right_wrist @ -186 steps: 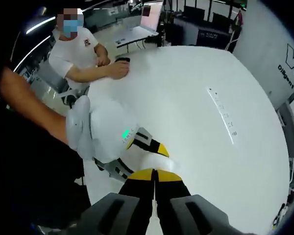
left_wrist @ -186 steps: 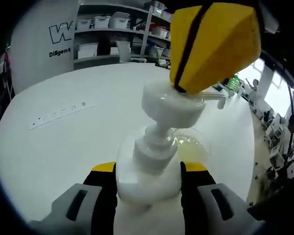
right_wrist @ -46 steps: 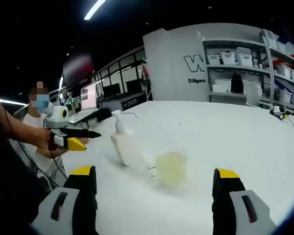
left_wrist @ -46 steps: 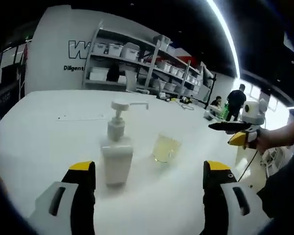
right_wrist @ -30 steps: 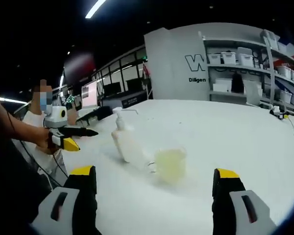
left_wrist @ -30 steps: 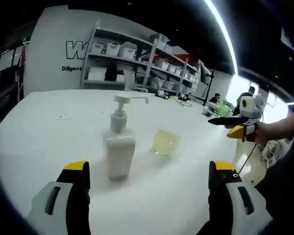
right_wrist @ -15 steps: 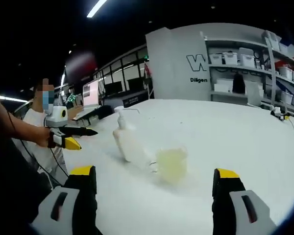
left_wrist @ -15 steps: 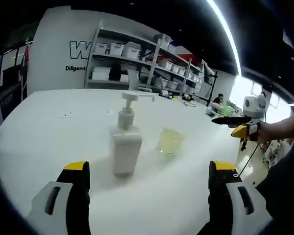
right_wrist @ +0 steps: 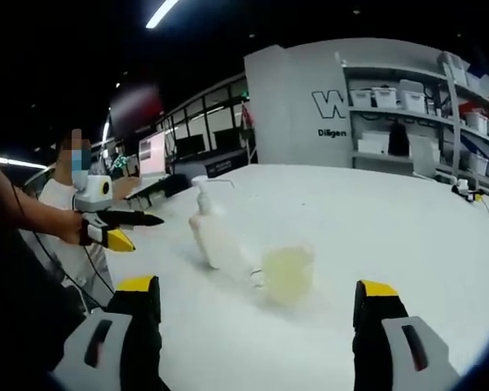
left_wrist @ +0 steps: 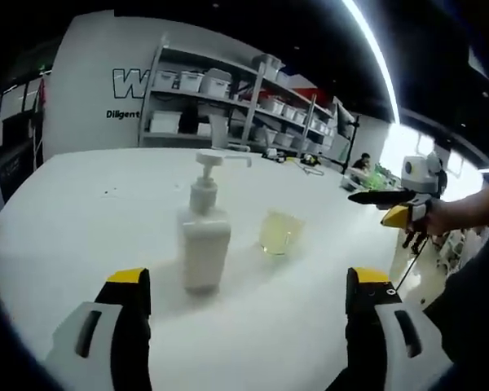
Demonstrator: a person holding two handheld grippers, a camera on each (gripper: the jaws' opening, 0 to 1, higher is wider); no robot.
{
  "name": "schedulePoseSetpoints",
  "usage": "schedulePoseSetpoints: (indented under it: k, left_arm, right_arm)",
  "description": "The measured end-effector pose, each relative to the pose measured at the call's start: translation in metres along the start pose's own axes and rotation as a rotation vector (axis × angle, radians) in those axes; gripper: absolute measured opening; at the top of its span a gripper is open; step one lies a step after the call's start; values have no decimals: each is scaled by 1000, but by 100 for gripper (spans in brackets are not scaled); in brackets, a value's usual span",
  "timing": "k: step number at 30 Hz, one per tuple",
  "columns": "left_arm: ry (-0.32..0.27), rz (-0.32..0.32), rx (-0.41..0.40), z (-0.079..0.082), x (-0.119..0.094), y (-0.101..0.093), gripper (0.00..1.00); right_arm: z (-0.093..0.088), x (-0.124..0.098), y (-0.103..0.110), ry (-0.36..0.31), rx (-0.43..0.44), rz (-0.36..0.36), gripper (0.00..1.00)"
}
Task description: Hold the bottle steady, press the pump all the way down and release, and repeat the specified number of times to dispense into the cup
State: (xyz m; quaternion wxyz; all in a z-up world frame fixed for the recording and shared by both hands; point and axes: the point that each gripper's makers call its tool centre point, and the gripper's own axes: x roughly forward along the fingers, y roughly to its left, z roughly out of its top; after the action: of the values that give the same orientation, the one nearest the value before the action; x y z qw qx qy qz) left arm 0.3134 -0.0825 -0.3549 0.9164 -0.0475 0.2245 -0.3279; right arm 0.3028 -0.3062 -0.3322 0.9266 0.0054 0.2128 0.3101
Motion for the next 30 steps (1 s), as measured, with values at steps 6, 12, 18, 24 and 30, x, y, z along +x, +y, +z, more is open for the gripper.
schedulePoseSetpoints:
  k: [6,12,18,24,30]
  left_arm:
    - [-2,1,-15,-1,1,0,97]
    - [-10,2,-23,0,2,0,96]
    - [-8,4,-30,0,1,0,95]
    - [-5,6,-28,-1,2,2,95]
    - [-3,11,-33,-3,2,6,95]
  right_arm:
    - [-1,-1,-1,3,1,-4,99]
    - [1,1,-1,3,-5,0,99]
    - [2,1,-2,2,-5,0,99]
    - [1,0,-3,7,-8,-1,99]
    - [1,2,-4,11,-10,2,99]
